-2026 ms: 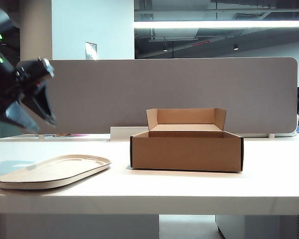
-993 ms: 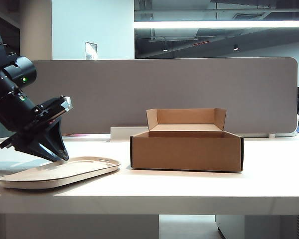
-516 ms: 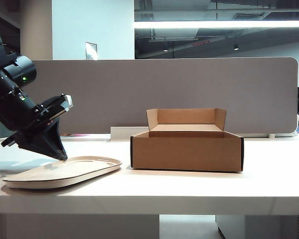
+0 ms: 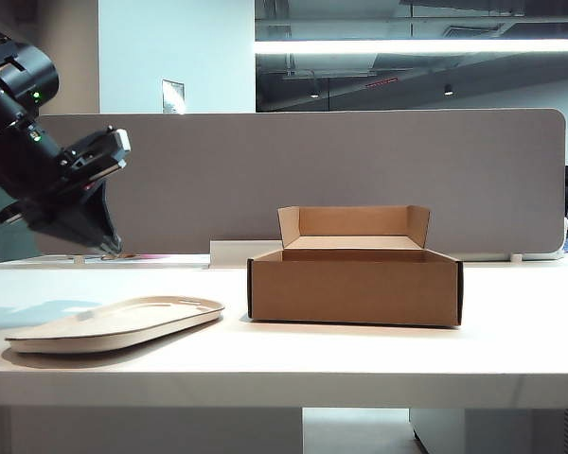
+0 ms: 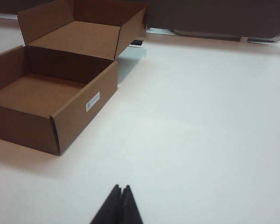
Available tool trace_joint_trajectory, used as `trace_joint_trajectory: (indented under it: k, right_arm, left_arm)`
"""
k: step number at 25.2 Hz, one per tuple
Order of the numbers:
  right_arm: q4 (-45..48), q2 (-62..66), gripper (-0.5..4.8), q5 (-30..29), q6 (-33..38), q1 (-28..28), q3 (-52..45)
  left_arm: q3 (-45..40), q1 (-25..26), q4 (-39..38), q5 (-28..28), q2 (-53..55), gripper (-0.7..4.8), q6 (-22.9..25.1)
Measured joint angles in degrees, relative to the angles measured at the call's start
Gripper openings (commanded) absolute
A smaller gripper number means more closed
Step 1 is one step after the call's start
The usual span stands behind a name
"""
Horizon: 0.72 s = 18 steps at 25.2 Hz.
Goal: Pick up the lid and place it into the paper box.
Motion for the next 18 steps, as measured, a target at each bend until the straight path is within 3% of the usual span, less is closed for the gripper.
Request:
trace_joint_trajectory:
  k: [1, 5, 9, 14, 17, 18]
  right_arm:
    - [0.00, 0.00, -0.01, 0.00, 0.00, 0.00, 0.00]
    - [0.00, 0.00, -0.01, 0.00, 0.00, 0.00, 0.00]
    - [-0.20, 0.00, -0.01, 0.00, 0.00, 0.00, 0.00]
    - [-0.66, 0.00, -0.01, 0.00, 0.02, 0.00, 0.00]
    - [-0.70, 0.00, -0.01, 0.00, 0.02, 0.00, 0.00]
    - [-0.83, 0.00, -0.01, 0.00, 0.02, 0.00, 0.00]
  left_arm:
    - [0.00, -0.02, -0.61, -0.26, 0.04, 2.00, 0.00]
    - [0.00, -0.02, 0.66, -1.09, 0.48, 3.64, 0.02]
    - [0.00, -0.02, 3.96, 3.08, 4.79, 3.67, -0.04]
    - [-0.02, -0.02, 5.88, 3.78, 8.90, 3.58, -0.35]
    - [0.00, -0.02, 7.02, 5.07, 9.99, 2.14, -0.33]
    - [-0.02, 0.00, 7.06, 7.61, 10.45, 1.90, -0.37]
